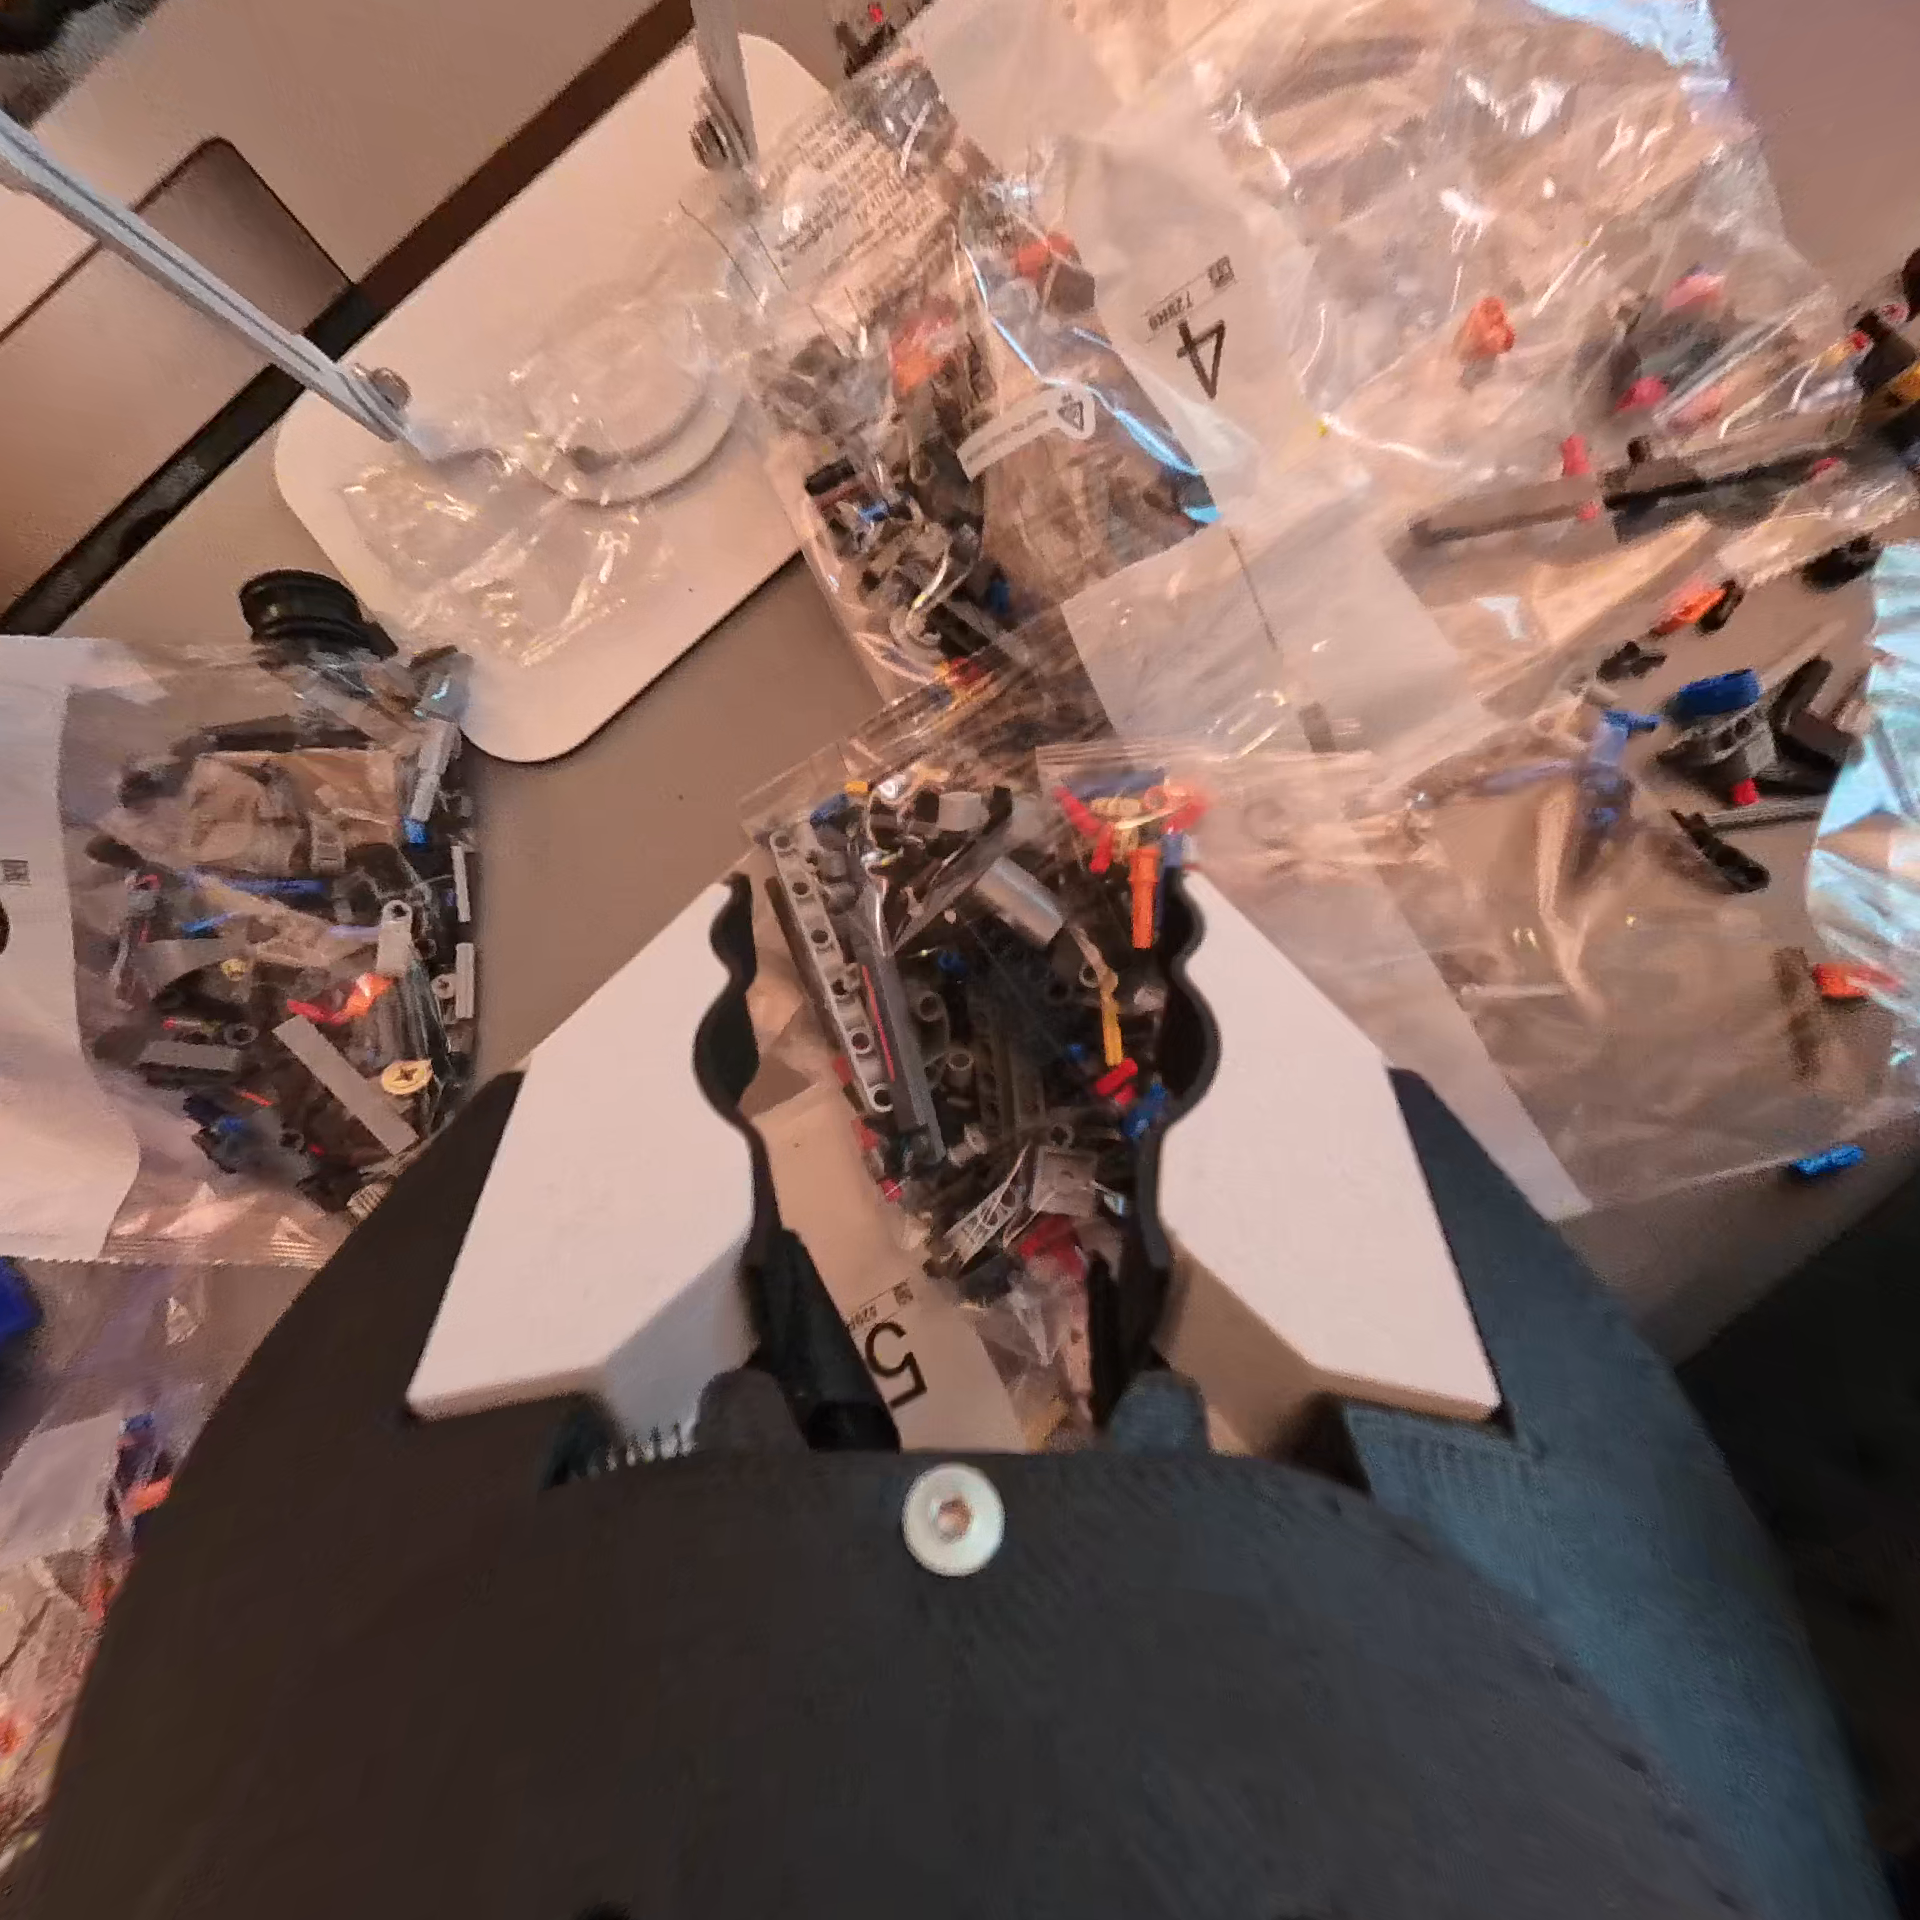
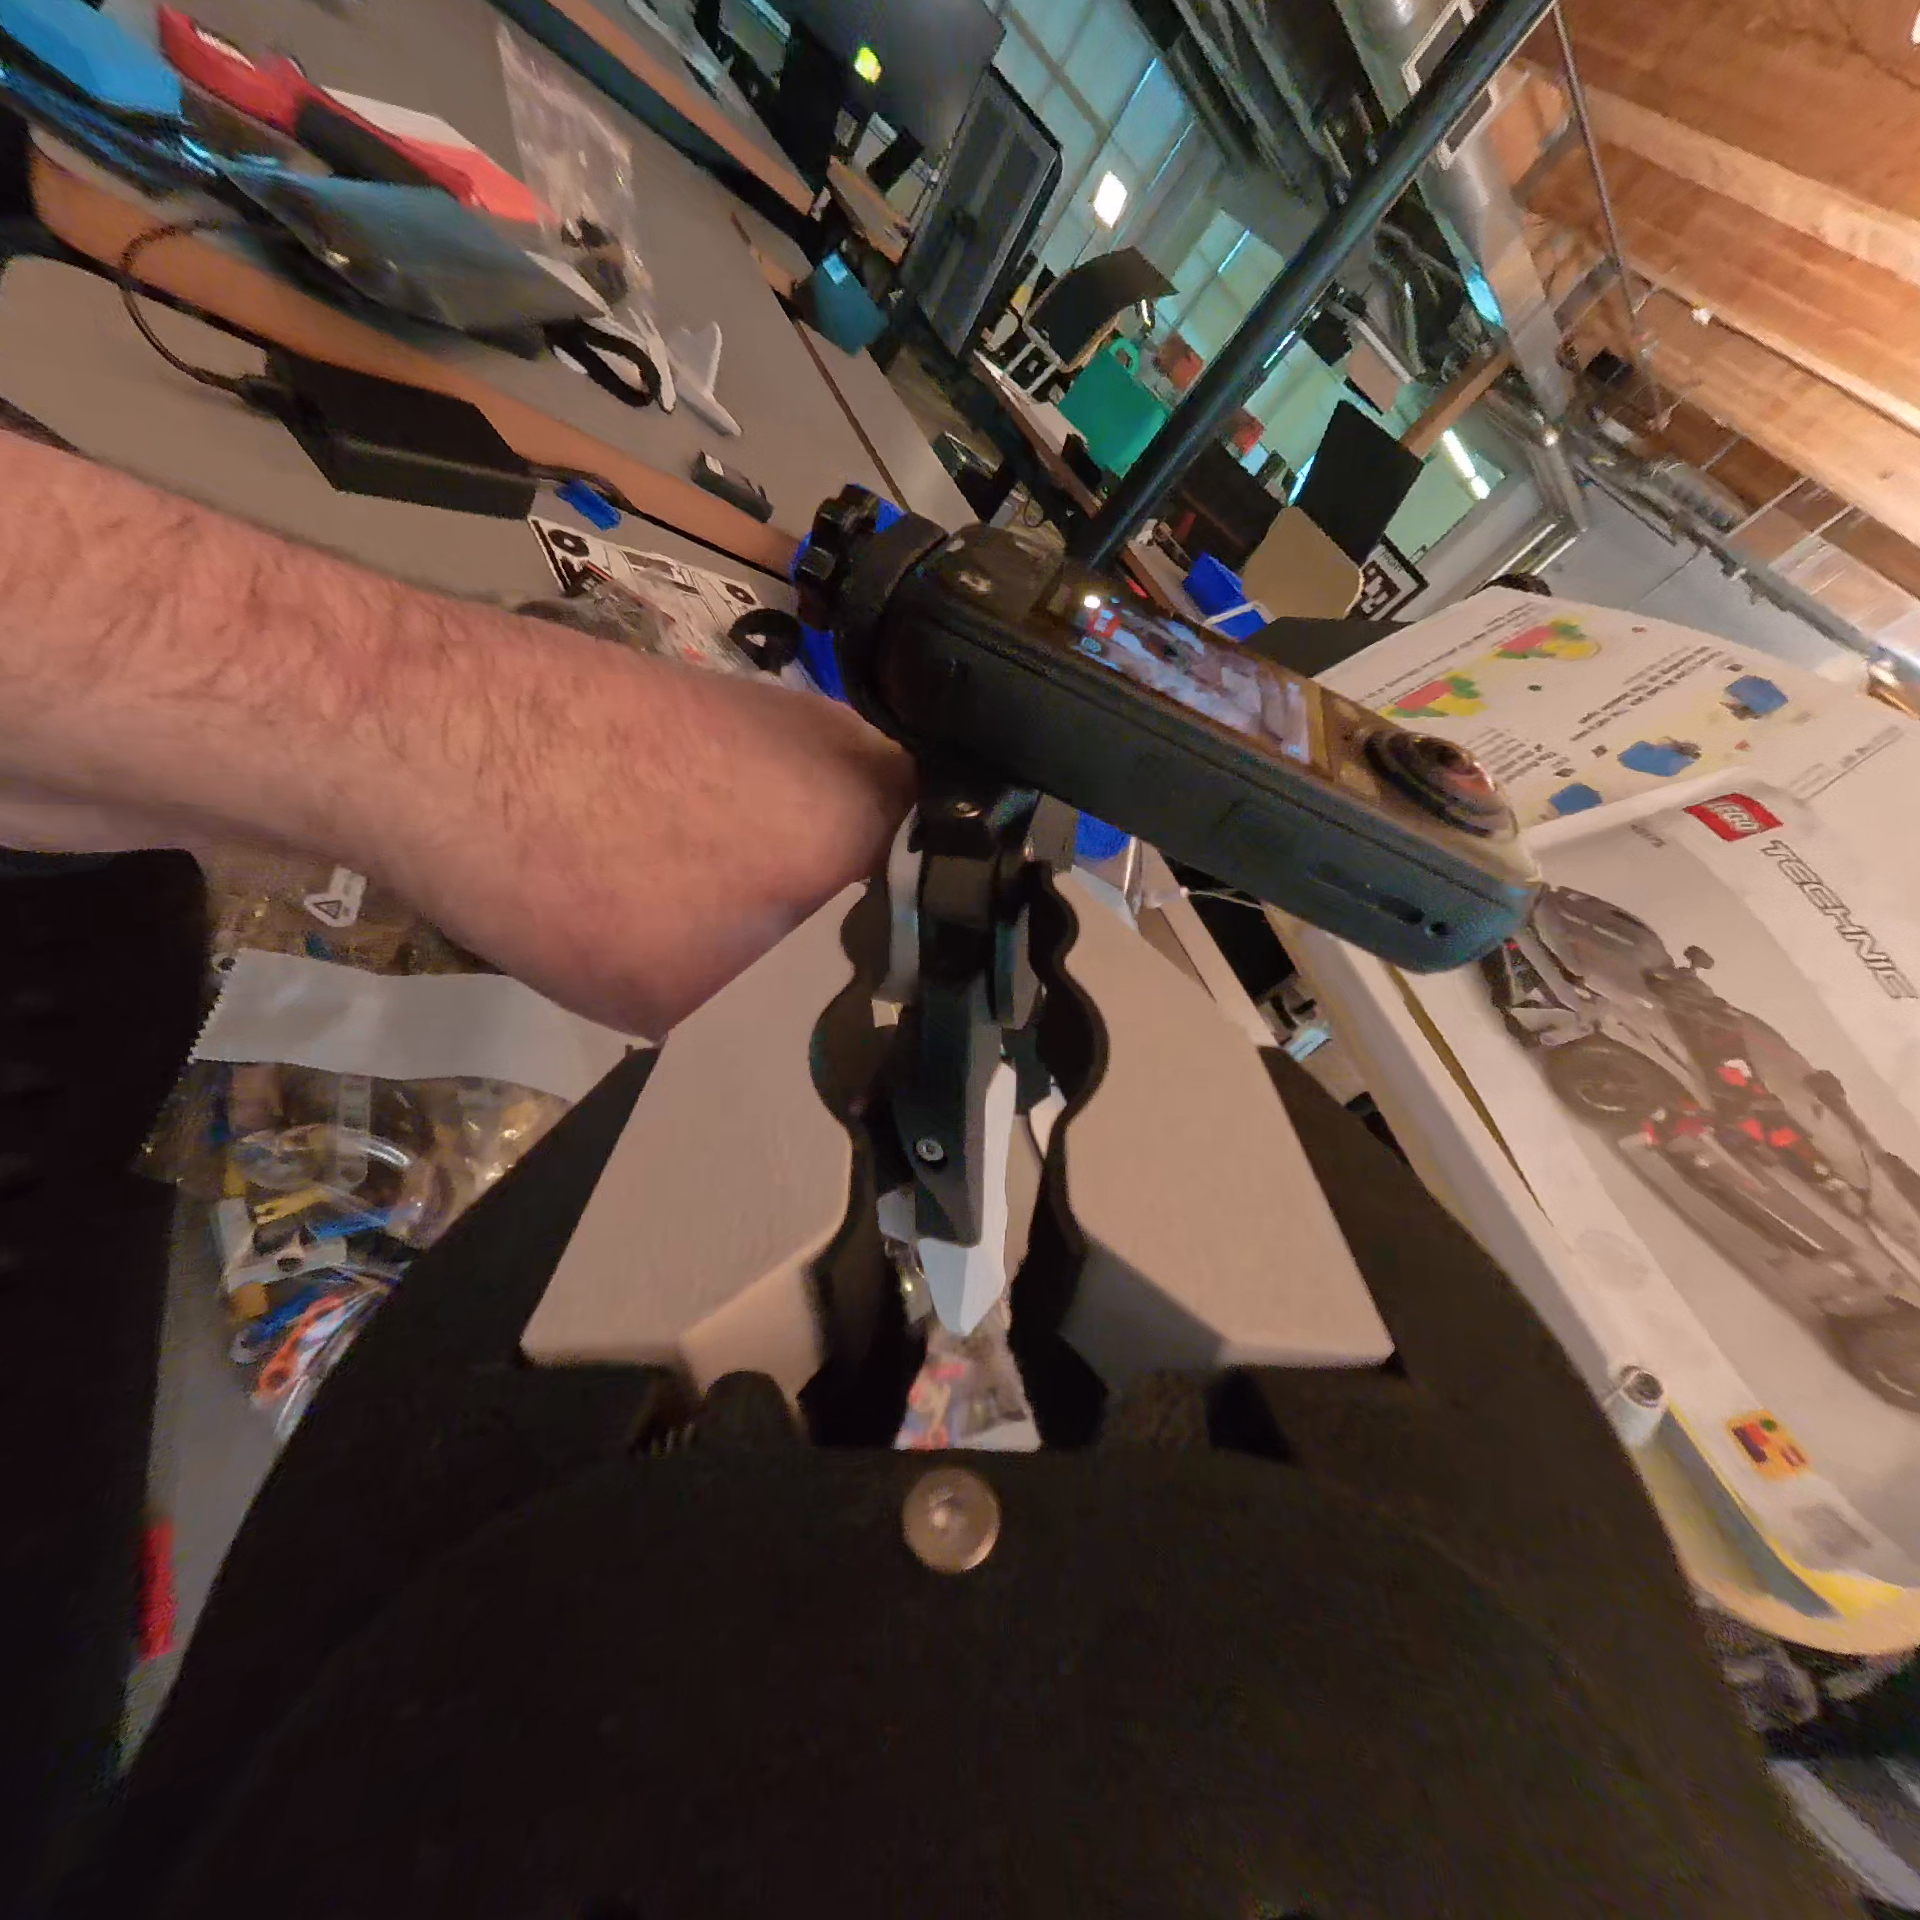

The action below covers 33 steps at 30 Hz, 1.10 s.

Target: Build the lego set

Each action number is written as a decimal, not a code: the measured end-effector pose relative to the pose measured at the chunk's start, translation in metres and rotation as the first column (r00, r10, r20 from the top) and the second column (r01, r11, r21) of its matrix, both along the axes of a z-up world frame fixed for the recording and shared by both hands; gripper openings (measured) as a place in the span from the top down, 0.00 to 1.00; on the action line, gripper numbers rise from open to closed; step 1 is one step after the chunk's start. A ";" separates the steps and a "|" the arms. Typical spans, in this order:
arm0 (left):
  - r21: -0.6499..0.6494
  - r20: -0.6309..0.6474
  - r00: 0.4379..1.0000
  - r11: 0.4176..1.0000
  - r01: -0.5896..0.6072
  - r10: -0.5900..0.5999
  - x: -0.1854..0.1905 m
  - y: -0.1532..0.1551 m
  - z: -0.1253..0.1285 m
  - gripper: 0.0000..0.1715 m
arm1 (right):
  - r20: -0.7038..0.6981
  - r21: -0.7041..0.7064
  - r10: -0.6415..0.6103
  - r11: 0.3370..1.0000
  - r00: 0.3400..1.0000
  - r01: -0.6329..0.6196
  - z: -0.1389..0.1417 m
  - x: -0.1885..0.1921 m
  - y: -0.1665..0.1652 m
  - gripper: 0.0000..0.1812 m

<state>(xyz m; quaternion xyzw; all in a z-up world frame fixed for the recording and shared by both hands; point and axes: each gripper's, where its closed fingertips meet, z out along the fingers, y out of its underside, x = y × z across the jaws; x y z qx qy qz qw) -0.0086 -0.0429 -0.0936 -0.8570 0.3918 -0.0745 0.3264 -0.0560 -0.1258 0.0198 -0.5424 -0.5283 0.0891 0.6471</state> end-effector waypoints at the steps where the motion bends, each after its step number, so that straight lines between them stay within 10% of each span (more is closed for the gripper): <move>1: -0.013 -0.010 1.000 1.000 0.022 -0.022 0.001 -0.003 -0.002 0.60 | 0.000 -0.009 0.008 1.000 1.000 -0.008 0.000 0.000 -0.001 0.86; 24: 0.149 -0.046 0.999 0.989 0.016 -0.009 -0.006 0.013 0.022 0.53 | -0.105 -0.047 0.134 0.989 0.985 -0.140 0.016 0.010 -0.012 0.87; 28: 0.232 0.117 0.992 0.972 0.027 -0.055 -0.013 0.014 0.044 0.61 | -0.176 -0.050 0.123 0.990 0.977 -0.134 0.032 0.031 -0.006 0.84; 31: 0.294 0.234 0.955 0.950 0.107 -0.181 -0.012 -0.001 0.065 0.96 | -0.240 -0.060 0.111 0.990 0.964 -0.129 0.043 0.048 -0.001 0.85; 33: 0.381 0.288 0.930 0.918 0.108 -0.228 -0.016 -0.006 0.084 1.00 | -0.263 -0.059 0.085 0.993 0.961 -0.104 0.048 0.060 0.006 0.87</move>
